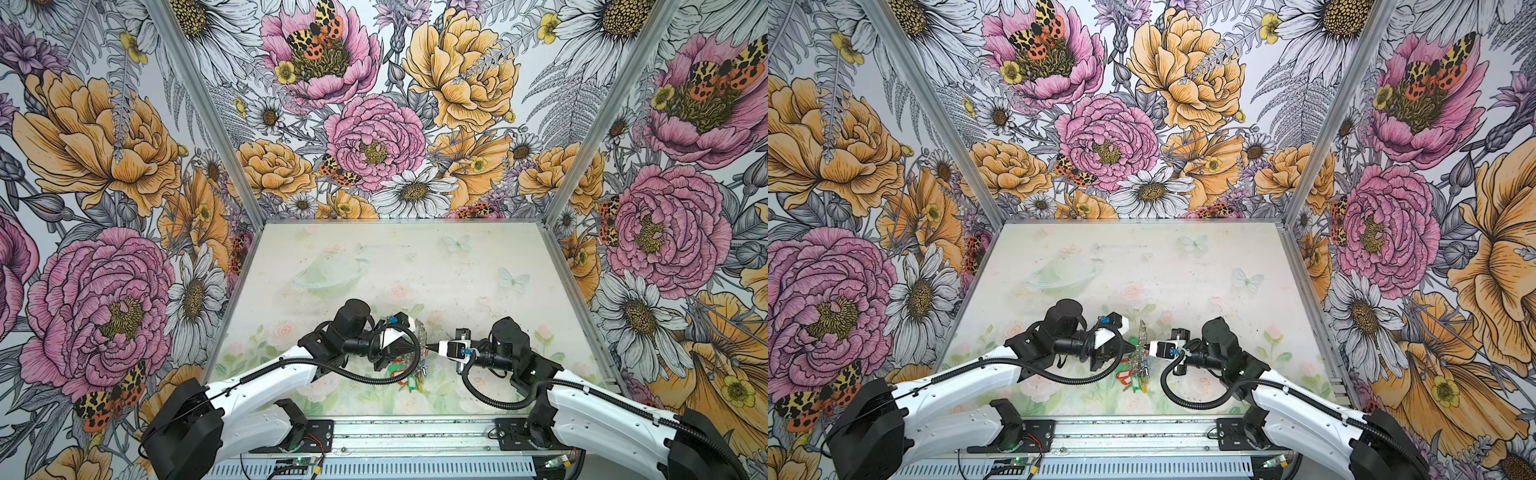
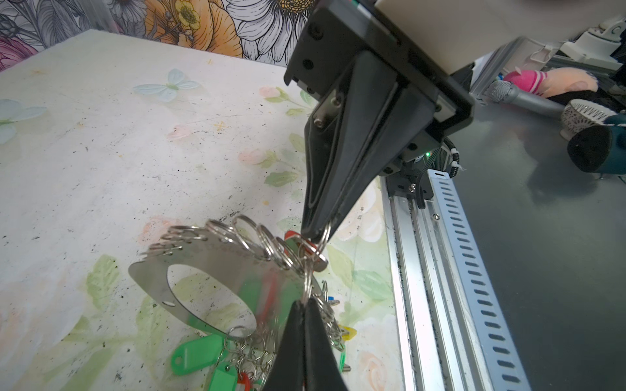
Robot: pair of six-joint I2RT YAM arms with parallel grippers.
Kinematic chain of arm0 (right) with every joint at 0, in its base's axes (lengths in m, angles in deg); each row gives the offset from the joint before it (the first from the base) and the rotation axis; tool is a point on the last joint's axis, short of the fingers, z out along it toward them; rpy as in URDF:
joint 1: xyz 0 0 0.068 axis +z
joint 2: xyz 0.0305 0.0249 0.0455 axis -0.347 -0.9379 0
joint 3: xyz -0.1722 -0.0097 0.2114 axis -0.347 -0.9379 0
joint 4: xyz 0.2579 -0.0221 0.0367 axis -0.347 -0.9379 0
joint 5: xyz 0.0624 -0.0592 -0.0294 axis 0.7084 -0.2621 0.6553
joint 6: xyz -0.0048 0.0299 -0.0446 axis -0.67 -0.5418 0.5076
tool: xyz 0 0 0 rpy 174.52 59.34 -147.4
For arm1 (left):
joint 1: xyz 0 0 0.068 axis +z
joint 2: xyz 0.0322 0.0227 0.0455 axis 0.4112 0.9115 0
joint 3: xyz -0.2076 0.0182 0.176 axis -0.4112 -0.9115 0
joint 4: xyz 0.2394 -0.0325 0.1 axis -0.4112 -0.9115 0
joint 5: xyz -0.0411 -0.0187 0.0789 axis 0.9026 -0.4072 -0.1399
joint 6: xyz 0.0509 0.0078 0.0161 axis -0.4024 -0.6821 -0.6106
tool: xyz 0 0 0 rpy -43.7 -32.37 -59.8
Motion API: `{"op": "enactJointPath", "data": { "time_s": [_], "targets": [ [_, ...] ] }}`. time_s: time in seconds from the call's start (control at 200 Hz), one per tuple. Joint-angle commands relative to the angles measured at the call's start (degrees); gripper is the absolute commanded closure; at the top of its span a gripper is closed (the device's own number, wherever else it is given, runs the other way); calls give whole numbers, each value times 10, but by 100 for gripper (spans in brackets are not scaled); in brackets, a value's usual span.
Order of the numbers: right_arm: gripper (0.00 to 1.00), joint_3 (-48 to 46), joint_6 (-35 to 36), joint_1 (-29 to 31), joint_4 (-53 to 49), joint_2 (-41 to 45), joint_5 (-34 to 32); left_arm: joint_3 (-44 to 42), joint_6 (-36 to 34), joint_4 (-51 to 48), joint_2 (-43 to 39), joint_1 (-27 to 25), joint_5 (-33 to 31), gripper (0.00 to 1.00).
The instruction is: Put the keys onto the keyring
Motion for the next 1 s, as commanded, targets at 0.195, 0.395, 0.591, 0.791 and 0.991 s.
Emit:
{"op": "enactJointPath", "data": {
  "time_s": [0.195,0.395,0.591,0.791,0.991],
  "targets": [
    [100,17,2,17,-9,-6,-16,7,13,55,-8,4,3,100],
    [100,2,19,41,12,19,-115,7,16,54,-9,5,-2,100],
    [100,-4,51,69,14,21,-177,11,19,50,-5,7,0,100],
    [100,-10,88,105,35,3,-260,11,23,52,-6,8,-4,100],
    [100,-14,122,134,69,-9,-350,17,42,68,1,9,-7,100]
  ]
}}
